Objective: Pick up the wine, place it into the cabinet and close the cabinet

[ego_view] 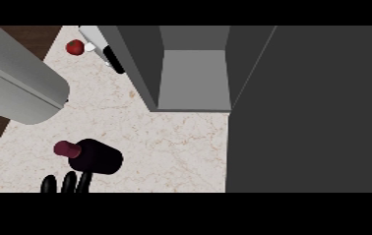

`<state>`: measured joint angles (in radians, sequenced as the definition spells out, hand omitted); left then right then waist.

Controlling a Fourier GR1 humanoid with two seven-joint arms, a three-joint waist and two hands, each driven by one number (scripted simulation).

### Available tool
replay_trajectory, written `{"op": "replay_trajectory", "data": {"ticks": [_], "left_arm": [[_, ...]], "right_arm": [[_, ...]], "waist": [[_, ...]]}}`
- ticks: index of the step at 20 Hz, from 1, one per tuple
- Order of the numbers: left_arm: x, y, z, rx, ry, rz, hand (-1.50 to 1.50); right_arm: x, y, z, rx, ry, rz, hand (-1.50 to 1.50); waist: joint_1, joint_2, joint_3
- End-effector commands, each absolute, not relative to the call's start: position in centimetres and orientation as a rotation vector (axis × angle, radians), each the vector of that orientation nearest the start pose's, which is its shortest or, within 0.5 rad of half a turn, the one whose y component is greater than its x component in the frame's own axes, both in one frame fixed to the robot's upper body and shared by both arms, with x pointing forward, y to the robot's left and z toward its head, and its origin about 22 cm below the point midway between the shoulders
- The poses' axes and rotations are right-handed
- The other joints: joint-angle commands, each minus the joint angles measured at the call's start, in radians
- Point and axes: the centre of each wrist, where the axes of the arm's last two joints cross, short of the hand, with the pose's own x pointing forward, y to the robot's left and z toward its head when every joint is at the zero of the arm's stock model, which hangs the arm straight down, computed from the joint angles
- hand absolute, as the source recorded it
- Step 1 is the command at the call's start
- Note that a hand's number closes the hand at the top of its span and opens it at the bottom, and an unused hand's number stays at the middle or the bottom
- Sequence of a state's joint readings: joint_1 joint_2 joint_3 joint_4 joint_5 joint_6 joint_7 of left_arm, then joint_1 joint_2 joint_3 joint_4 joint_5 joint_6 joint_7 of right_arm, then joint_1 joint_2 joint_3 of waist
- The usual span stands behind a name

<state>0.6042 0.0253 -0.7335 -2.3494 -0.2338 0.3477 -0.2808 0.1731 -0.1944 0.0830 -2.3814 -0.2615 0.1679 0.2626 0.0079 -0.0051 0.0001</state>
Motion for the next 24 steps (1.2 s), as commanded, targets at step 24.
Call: {"op": "replay_trajectory", "data": {"ticks": [24], "left_arm": [[4.4, 16.0, 13.8, 0.022, -2.071, 0.307, -1.5]], "right_arm": [[13.1, -23.0, 20.4, 0.246, -1.946, 0.274, -1.5]], "waist": [[0.0, -0.004, -0.001]]}}
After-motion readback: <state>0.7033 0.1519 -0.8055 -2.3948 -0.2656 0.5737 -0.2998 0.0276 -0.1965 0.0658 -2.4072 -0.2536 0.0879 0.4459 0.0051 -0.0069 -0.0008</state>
